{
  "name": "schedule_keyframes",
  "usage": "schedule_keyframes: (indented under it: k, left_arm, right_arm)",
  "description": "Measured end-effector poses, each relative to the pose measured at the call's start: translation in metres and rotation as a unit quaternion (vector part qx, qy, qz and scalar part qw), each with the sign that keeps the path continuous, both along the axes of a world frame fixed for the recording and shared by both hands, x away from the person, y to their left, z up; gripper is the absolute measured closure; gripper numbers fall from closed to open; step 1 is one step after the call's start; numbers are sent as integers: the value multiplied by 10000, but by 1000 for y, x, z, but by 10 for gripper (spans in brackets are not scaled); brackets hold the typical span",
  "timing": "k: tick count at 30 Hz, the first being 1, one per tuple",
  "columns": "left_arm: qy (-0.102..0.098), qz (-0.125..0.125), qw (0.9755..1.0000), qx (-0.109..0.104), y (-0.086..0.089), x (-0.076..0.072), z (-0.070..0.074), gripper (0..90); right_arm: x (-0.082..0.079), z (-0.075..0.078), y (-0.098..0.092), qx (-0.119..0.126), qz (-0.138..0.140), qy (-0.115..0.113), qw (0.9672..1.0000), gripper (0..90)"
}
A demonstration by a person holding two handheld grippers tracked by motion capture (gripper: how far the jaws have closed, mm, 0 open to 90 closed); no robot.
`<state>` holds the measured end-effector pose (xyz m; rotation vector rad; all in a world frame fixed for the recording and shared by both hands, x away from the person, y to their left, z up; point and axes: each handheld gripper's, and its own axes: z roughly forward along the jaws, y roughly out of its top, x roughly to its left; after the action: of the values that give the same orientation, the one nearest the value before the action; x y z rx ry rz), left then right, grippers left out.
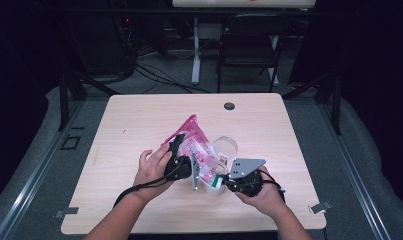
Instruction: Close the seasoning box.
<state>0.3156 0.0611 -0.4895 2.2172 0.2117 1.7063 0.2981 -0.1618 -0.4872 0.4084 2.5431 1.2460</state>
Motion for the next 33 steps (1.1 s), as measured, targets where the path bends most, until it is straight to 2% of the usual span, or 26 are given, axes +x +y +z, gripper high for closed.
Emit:
schedule_keyframes:
  k: [8, 15, 33]
  left_arm:
    - [159, 51, 9998, -110, 3, 0, -5, 627]
    - [207, 52, 9997, -119, 4, -1, -6, 628]
    - [480, 133, 9977, -469, 7, -1, -8, 632]
  right_arm:
    - [0, 1, 0, 9, -35, -46, 10000, 900]
    - [0, 3, -2, 63, -82, -97, 9999, 900]
    - [-2, 8, -3, 191, -150, -194, 9995, 899]
